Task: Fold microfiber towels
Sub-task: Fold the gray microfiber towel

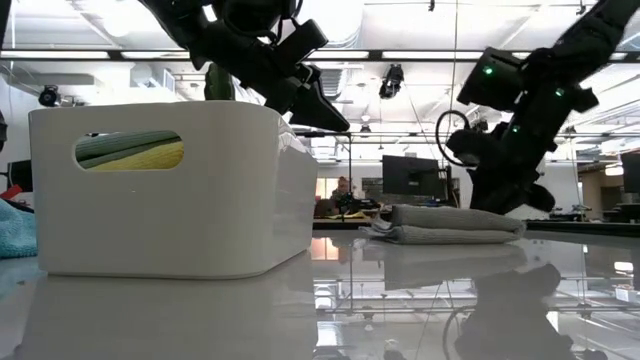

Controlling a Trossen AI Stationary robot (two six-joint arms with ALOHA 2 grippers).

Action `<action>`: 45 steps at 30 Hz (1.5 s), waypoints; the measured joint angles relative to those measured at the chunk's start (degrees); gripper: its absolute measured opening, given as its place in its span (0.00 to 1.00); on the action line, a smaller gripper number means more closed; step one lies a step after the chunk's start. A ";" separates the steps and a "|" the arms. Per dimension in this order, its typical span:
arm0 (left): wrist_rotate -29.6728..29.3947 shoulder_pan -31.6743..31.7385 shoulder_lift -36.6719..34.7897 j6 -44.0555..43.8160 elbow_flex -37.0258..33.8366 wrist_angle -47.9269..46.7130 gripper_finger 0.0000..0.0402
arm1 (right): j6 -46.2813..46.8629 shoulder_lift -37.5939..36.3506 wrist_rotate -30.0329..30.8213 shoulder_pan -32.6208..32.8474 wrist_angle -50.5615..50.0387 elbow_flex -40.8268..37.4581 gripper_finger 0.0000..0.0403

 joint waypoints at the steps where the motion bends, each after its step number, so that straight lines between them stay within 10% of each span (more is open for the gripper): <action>1: 0.00 0.00 0.00 0.01 0.00 -0.01 0.03 | -0.63 0.01 0.00 -0.37 -3.01 1.26 0.03; 16: 0.02 -0.01 0.17 0.01 0.00 0.06 0.03 | -10.96 3.08 4.73 -3.12 -36.82 25.93 0.02; 31: 0.04 0.01 0.17 0.01 0.00 0.02 0.03 | -18.32 32.83 16.00 0.27 -59.83 51.92 0.02; 45: -8.50 -0.54 -13.99 -5.96 -5.10 -11.22 0.03 | -16.25 36.19 16.76 6.97 -58.21 58.57 0.02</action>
